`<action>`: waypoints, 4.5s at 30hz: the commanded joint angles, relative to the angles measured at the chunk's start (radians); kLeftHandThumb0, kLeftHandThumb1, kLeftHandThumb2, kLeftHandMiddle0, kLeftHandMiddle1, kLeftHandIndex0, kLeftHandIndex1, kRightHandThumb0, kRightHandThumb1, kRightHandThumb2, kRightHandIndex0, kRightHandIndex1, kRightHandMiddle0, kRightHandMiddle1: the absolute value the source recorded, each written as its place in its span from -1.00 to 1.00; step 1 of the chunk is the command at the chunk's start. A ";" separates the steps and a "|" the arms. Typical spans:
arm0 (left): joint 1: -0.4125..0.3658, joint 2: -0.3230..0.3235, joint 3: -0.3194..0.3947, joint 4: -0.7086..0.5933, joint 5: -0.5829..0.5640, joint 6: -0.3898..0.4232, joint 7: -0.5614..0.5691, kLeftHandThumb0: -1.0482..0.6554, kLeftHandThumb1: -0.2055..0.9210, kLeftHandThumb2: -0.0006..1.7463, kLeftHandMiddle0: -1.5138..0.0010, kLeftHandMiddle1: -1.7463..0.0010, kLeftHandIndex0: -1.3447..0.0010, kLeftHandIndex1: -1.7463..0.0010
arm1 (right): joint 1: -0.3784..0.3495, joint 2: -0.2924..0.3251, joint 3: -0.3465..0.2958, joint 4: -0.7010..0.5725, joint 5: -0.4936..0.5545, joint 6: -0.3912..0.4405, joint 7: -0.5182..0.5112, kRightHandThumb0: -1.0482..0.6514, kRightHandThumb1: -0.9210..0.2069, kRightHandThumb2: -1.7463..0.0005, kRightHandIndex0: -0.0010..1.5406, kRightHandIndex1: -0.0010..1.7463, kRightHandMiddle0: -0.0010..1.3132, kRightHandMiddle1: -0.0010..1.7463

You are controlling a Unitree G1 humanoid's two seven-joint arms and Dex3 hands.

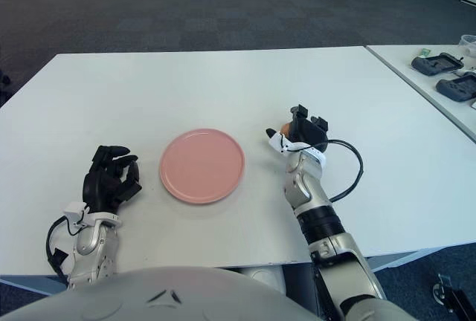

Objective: Put the apple into the plate.

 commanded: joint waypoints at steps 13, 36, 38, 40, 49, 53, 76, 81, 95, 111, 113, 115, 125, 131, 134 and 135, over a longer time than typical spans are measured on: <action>0.025 -0.018 0.001 0.046 0.034 -0.014 0.027 0.22 0.28 0.24 0.42 -0.95 0.56 -1.00 | -0.088 0.009 0.086 0.270 -0.011 0.161 0.125 -0.75 -0.75 0.31 -1.00 -0.29 -1.00 -0.01; 0.039 -0.016 0.003 0.031 0.014 -0.001 0.024 0.22 0.29 0.20 0.36 -0.85 0.54 -1.00 | -0.148 -0.026 0.181 0.385 -0.009 0.208 0.269 -0.70 -0.55 0.17 -1.00 0.02 -1.00 0.34; 0.039 -0.017 0.003 0.030 0.013 -0.003 0.023 0.22 0.28 0.21 0.37 -0.87 0.55 -1.00 | -0.131 -0.041 0.187 0.349 -0.009 0.213 0.298 -0.68 -0.51 0.15 -1.00 0.03 -1.00 0.33; 0.039 -0.015 0.003 0.030 0.012 -0.001 0.022 0.22 0.28 0.21 0.37 -0.87 0.54 -1.00 | -0.120 -0.050 0.193 0.326 -0.012 0.217 0.314 -0.68 -0.50 0.14 -1.00 0.05 -1.00 0.33; 0.036 -0.013 0.008 0.026 0.017 0.020 0.033 0.22 0.28 0.20 0.36 -0.85 0.54 -1.00 | 0.037 -0.143 0.231 -0.033 -0.060 0.331 0.453 -0.73 -0.44 0.13 -1.00 0.21 -1.00 0.20; 0.033 -0.014 0.009 0.024 0.011 0.015 0.027 0.22 0.28 0.20 0.36 -0.85 0.54 -1.00 | 0.076 -0.162 0.224 -0.099 -0.062 0.327 0.466 -0.72 -0.43 0.13 -1.00 0.26 -1.00 0.08; 0.018 -0.014 0.014 0.046 0.017 -0.009 0.026 0.22 0.27 0.25 0.44 -0.96 0.54 -1.00 | 0.211 -0.163 0.174 -0.347 -0.067 0.363 0.434 -0.53 -0.40 0.00 -1.00 0.65 -1.00 0.33; 0.014 -0.018 0.018 0.049 0.005 -0.012 0.021 0.22 0.26 0.26 0.42 -0.95 0.53 -1.00 | 0.226 -0.132 0.144 -0.345 -0.074 0.337 0.379 -0.34 -0.06 -0.28 -1.00 0.90 -1.00 0.81; 0.018 -0.017 0.019 0.041 0.001 0.007 0.026 0.22 0.25 0.25 0.38 -0.90 0.52 -1.00 | 0.286 -0.038 0.068 -0.377 -0.094 0.259 0.171 0.20 0.20 -0.60 -0.18 1.00 -0.33 0.98; 0.019 -0.021 0.018 0.037 -0.006 0.012 0.026 0.22 0.24 0.26 0.40 -0.92 0.51 -1.00 | 0.300 -0.033 0.053 -0.366 -0.116 0.177 0.131 0.23 0.69 -0.98 0.16 1.00 -0.05 1.00; 0.019 -0.021 0.018 0.037 -0.004 0.010 0.027 0.22 0.24 0.26 0.39 -0.92 0.51 -1.00 | 0.304 -0.023 0.042 -0.369 -0.109 0.165 0.112 0.23 0.67 -0.96 0.15 1.00 -0.06 1.00; 0.020 -0.020 0.018 0.036 0.006 0.008 0.033 0.22 0.24 0.25 0.39 -0.90 0.51 -1.00 | 0.306 -0.008 0.022 -0.366 -0.094 0.145 0.084 0.23 0.66 -0.95 0.14 1.00 -0.06 1.00; 0.024 -0.025 0.019 0.035 -0.011 0.008 0.028 0.22 0.24 0.26 0.40 -0.93 0.51 -1.00 | 0.316 0.048 -0.044 -0.366 -0.049 0.074 0.000 0.23 0.73 -0.99 0.15 1.00 0.01 1.00; 0.025 -0.021 0.018 0.034 -0.013 0.011 0.027 0.22 0.25 0.25 0.38 -0.91 0.54 -1.00 | 0.333 0.069 -0.076 -0.377 -0.012 -0.015 -0.067 0.23 0.75 -1.00 0.16 1.00 0.05 0.98; 0.026 -0.019 0.017 0.034 -0.009 0.011 0.030 0.22 0.26 0.24 0.39 -0.91 0.54 -1.00 | 0.339 0.075 -0.085 -0.377 -0.004 -0.046 -0.091 0.23 0.76 -1.00 0.16 1.00 0.07 0.96; 0.026 -0.018 0.017 0.035 -0.005 0.009 0.031 0.22 0.26 0.24 0.39 -0.91 0.54 -1.00 | 0.342 0.081 -0.090 -0.382 0.001 -0.058 -0.104 0.23 0.76 -1.00 0.15 1.00 0.07 0.96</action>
